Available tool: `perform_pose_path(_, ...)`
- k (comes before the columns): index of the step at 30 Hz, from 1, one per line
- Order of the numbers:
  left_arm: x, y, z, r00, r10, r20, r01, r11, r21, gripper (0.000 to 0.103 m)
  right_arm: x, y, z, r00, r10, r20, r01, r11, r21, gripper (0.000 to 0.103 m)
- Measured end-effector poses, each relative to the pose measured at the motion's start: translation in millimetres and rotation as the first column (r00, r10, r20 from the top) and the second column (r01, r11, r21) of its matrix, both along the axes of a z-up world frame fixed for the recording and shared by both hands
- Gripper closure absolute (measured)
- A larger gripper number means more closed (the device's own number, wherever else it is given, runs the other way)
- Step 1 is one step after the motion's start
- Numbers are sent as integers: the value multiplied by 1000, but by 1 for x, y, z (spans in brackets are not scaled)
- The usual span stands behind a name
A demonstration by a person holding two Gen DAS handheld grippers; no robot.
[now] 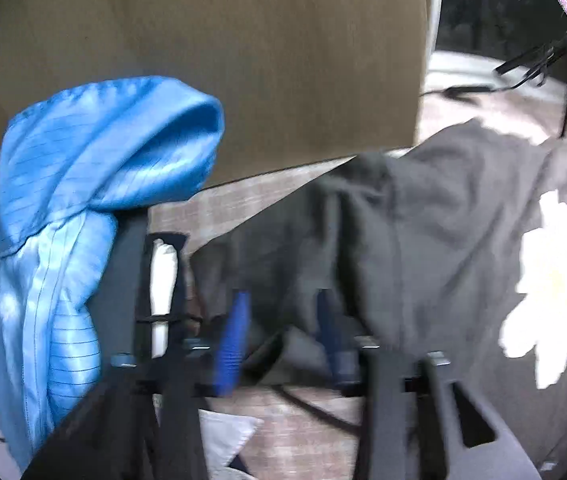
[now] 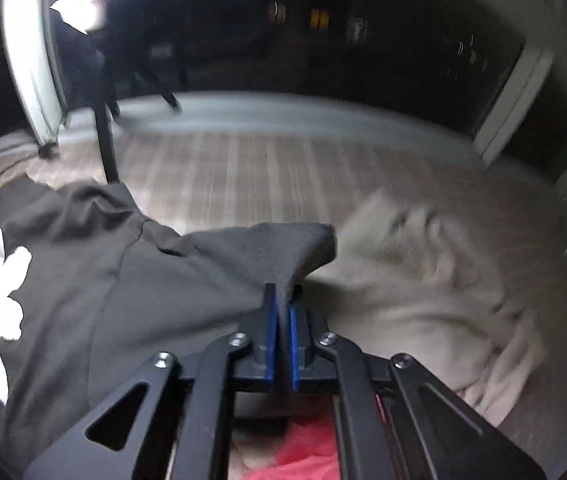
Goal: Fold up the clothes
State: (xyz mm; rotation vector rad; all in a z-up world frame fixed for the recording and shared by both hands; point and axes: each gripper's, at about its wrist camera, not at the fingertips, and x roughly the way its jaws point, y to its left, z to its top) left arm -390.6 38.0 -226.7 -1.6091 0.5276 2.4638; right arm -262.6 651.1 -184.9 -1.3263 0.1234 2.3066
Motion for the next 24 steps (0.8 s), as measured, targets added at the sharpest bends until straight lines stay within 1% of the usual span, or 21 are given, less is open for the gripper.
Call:
perform_pose_path(1, 2, 1, -2, 1000, -3, -3, 3, 1000, -13, 63, 0, 1, -3, 1000, -17, 20, 16, 1000, 24, 89)
perform_pose_path(2, 3, 3, -5, 1000, -5, 8, 5, 1000, -5, 62, -1, 2, -6, 999, -34, 39, 32, 998, 48, 84)
perform_pose_path(3, 3, 6, -7, 1000, -7, 19, 7, 1000, 3, 62, -1, 2, -8, 998, -49, 50, 46, 997, 70, 73)
perform_pose_path(4, 3, 8, -9, 1000, -10, 29, 9, 1000, 10, 62, -2, 1, -7, 997, -56, 45, 52, 996, 79, 70)
perform_pose_path(6, 2, 18, -14, 999, -34, 23, 34, 999, -19, 59, -6, -3, -4, 1000, -17, 5, 17, 999, 30, 70)
perform_pose_path(7, 0, 24, -17, 999, -44, 19, 45, 998, -37, 53, -9, -5, -3, 1000, 11, -11, -11, 1000, 2, 70)
perform_pose_path(9, -2, 30, -24, 998, -50, 37, 51, 998, -41, 52, -19, -11, -4, 997, 74, -13, -74, 996, -39, 70)
perform_pose_path(12, -5, 39, -28, 997, -53, 49, 54, 998, -36, 52, -31, -20, -12, 990, 142, 6, -141, 986, -89, 60)
perform_pose_path(15, 18, 27, -17, 999, -23, 34, 23, 1000, 10, 52, -20, -24, -20, 992, 123, 1, -122, 980, -155, 60)
perform_pose_path(17, 30, 17, -11, 999, -17, 35, 15, 999, 44, 52, -2, -30, -23, 995, 98, -19, -100, 970, -221, 60)
perform_pose_path(18, 37, 10, -10, 999, -1, 35, 0, 999, 49, 52, 8, -33, -25, 996, 82, -27, -86, 964, -252, 60)
perform_pose_path(20, 38, 2, -13, 998, 30, 50, -33, 998, 56, 52, 29, -38, -30, 998, 46, -33, -54, 956, -289, 60)
perform_pose_path(22, 40, -4, -23, 996, 49, 80, -55, 995, 79, 52, 44, -43, -35, 999, 8, -33, -18, 952, -306, 60)
perform_pose_path(24, 44, -9, -28, 992, 70, 102, -80, 992, 99, 52, 55, -44, -35, 999, -31, -45, 13, 935, -354, 60)
